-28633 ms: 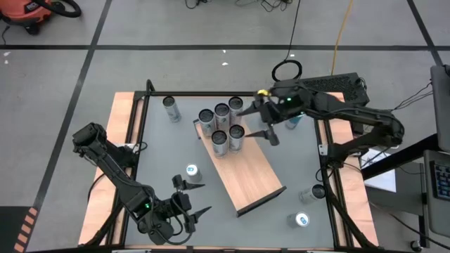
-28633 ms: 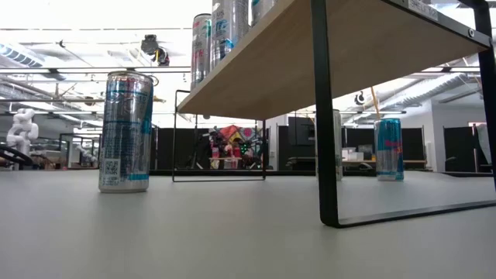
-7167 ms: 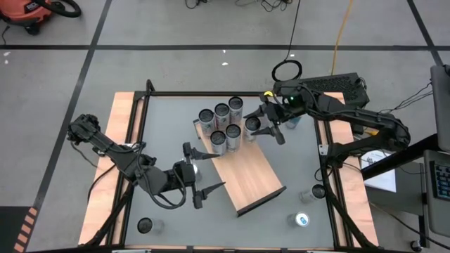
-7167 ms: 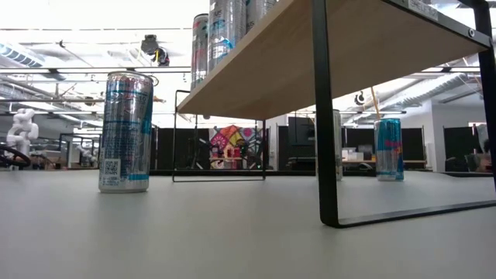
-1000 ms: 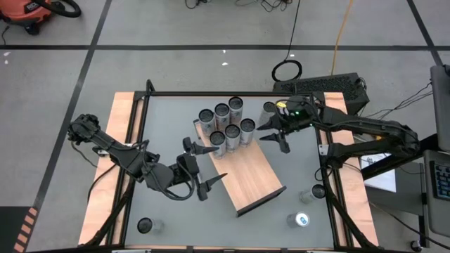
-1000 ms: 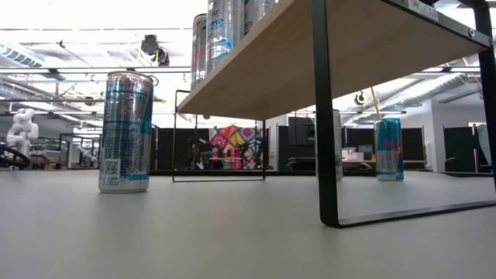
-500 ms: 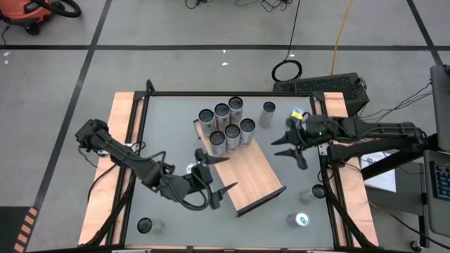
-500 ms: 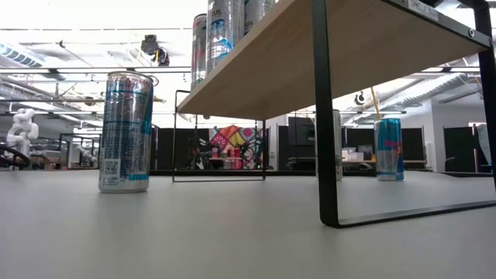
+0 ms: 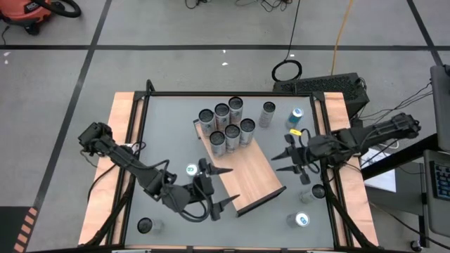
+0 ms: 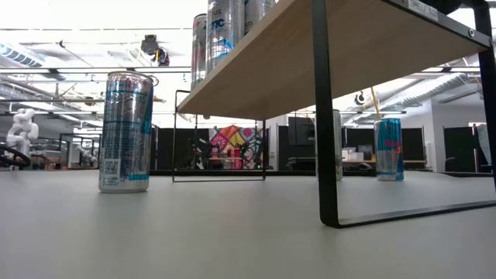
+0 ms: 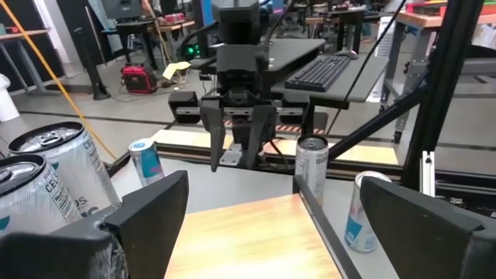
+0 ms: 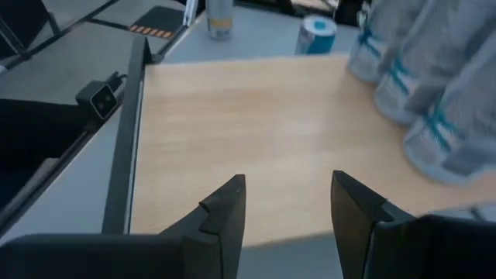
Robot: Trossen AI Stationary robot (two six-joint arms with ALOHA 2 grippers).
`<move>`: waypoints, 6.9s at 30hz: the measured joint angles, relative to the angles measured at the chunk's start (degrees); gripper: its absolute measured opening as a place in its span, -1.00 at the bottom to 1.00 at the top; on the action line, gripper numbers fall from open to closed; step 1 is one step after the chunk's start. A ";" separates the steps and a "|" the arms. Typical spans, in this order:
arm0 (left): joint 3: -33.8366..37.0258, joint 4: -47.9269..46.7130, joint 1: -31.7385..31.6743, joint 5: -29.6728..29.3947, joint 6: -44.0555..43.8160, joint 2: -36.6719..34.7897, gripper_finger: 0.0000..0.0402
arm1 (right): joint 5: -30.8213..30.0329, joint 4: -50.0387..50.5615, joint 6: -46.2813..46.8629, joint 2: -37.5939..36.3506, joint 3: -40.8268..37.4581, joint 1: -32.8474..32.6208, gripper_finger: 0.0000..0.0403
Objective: Place canned beverage on shelf
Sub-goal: Put the top right blue soda can on the shelf
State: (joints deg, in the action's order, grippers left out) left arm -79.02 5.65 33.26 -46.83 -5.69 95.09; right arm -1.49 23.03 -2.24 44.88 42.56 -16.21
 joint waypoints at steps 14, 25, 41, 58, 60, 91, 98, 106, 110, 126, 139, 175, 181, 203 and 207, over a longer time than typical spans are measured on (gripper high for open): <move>0.00 -4.27 1.10 0.02 -7.47 0.00 0.90 | -2.85 -4.16 -0.40 0.07 -1.11 -5.51 -0.39; 0.02 -5.29 1.70 -1.22 -7.84 2.53 0.90 | -29.56 10.41 10.40 0.09 5.34 -4.74 -0.39; 0.04 -11.35 1.77 -1.39 -7.28 2.89 0.90 | -29.19 31.63 1.20 0.13 13.56 17.50 0.20; 0.04 -10.71 1.71 -1.40 -7.89 2.89 0.90 | -7.31 33.37 -11.23 10.99 13.58 47.63 0.28; 0.04 -10.73 1.64 -1.40 -7.50 2.88 0.90 | -5.76 33.30 -12.62 13.17 13.58 50.08 0.28; 0.04 -11.17 1.64 0.11 -7.45 2.86 0.90 | -1.41 32.39 -22.00 25.09 13.58 62.05 0.26; 0.04 -11.17 1.65 0.11 -7.43 2.86 0.90 | -1.35 32.67 -21.86 26.71 13.60 62.05 0.03; 0.04 -10.77 1.55 0.09 -7.45 3.01 0.90 | -1.36 34.11 -20.58 26.80 14.45 61.98 -0.15; 0.04 -10.67 1.48 0.09 -7.50 3.15 0.90 | -1.30 38.68 -16.65 26.75 18.23 61.27 -0.14; 0.04 -10.43 0.08 -0.50 -10.08 3.17 0.90 | -1.20 53.30 2.80 18.30 33.60 43.28 -0.16; -0.04 0.39 0.10 -3.19 -3.56 4.83 0.90 | 3.18 50.53 26.04 8.19 36.94 23.26 -0.16; -0.68 20.77 0.22 -5.99 13.51 14.14 0.90 | -19.81 22.96 33.17 23.22 36.86 -13.99 -0.16; -0.68 20.76 1.44 -7.88 13.47 14.47 0.90 | -21.38 20.22 32.82 26.03 36.86 -14.36 -0.16; -0.66 4.03 1.96 -16.81 -2.57 16.39 0.90 | -25.79 8.83 32.41 33.67 36.81 -15.02 -0.16; -0.63 4.08 1.49 -18.34 -3.04 16.44 0.90 | -25.80 7.64 31.64 34.04 36.81 -15.04 -0.16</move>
State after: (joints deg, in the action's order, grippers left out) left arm -79.66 9.74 34.74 -65.17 -8.73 111.53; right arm -27.28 30.66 29.41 78.92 79.37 -31.24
